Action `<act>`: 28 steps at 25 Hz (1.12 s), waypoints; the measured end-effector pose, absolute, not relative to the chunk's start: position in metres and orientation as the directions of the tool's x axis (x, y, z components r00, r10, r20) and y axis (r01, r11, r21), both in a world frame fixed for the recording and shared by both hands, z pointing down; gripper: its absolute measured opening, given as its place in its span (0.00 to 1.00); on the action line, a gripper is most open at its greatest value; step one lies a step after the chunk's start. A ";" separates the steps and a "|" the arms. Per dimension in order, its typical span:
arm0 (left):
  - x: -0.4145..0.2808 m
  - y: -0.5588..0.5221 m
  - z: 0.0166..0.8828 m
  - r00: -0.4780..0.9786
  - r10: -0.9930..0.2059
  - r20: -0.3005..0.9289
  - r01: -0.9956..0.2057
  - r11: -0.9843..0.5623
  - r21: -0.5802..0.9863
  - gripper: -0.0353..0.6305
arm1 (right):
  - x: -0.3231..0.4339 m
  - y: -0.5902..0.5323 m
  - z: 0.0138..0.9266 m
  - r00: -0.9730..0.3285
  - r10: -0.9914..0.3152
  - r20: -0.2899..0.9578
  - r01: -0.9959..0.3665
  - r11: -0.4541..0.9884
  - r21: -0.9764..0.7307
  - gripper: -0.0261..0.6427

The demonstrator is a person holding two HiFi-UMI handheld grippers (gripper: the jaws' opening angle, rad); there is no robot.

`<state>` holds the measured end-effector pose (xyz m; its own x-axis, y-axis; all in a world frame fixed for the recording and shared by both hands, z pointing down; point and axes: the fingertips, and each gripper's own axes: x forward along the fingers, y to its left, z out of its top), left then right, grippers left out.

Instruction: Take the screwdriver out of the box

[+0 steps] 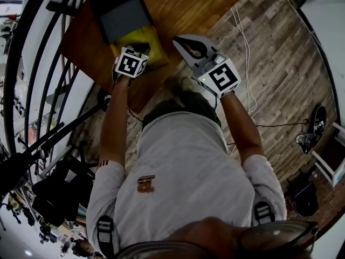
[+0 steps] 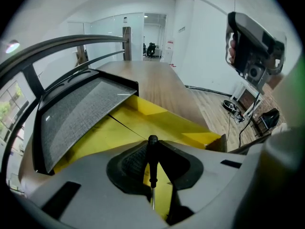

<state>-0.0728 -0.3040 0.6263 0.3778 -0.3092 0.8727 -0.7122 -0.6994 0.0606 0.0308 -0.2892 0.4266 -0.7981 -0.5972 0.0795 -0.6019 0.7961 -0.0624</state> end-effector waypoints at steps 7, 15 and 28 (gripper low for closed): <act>-0.077 -0.306 0.579 0.462 -0.426 0.778 -0.748 -0.658 0.084 0.17 | 0.023 -0.282 0.420 -0.808 -0.585 0.075 -0.590 0.804 -0.073 0.09; -0.079 -0.304 0.509 0.536 -0.582 0.612 -0.789 -0.604 0.116 0.17 | 0.009 -0.269 0.402 -0.826 -0.560 0.060 -0.563 0.821 -0.089 0.09; -0.085 -0.278 0.396 0.590 -0.775 0.227 -0.806 -0.583 0.106 0.17 | -0.013 -0.242 0.355 -0.860 -0.509 -0.028 -0.506 0.859 -0.076 0.09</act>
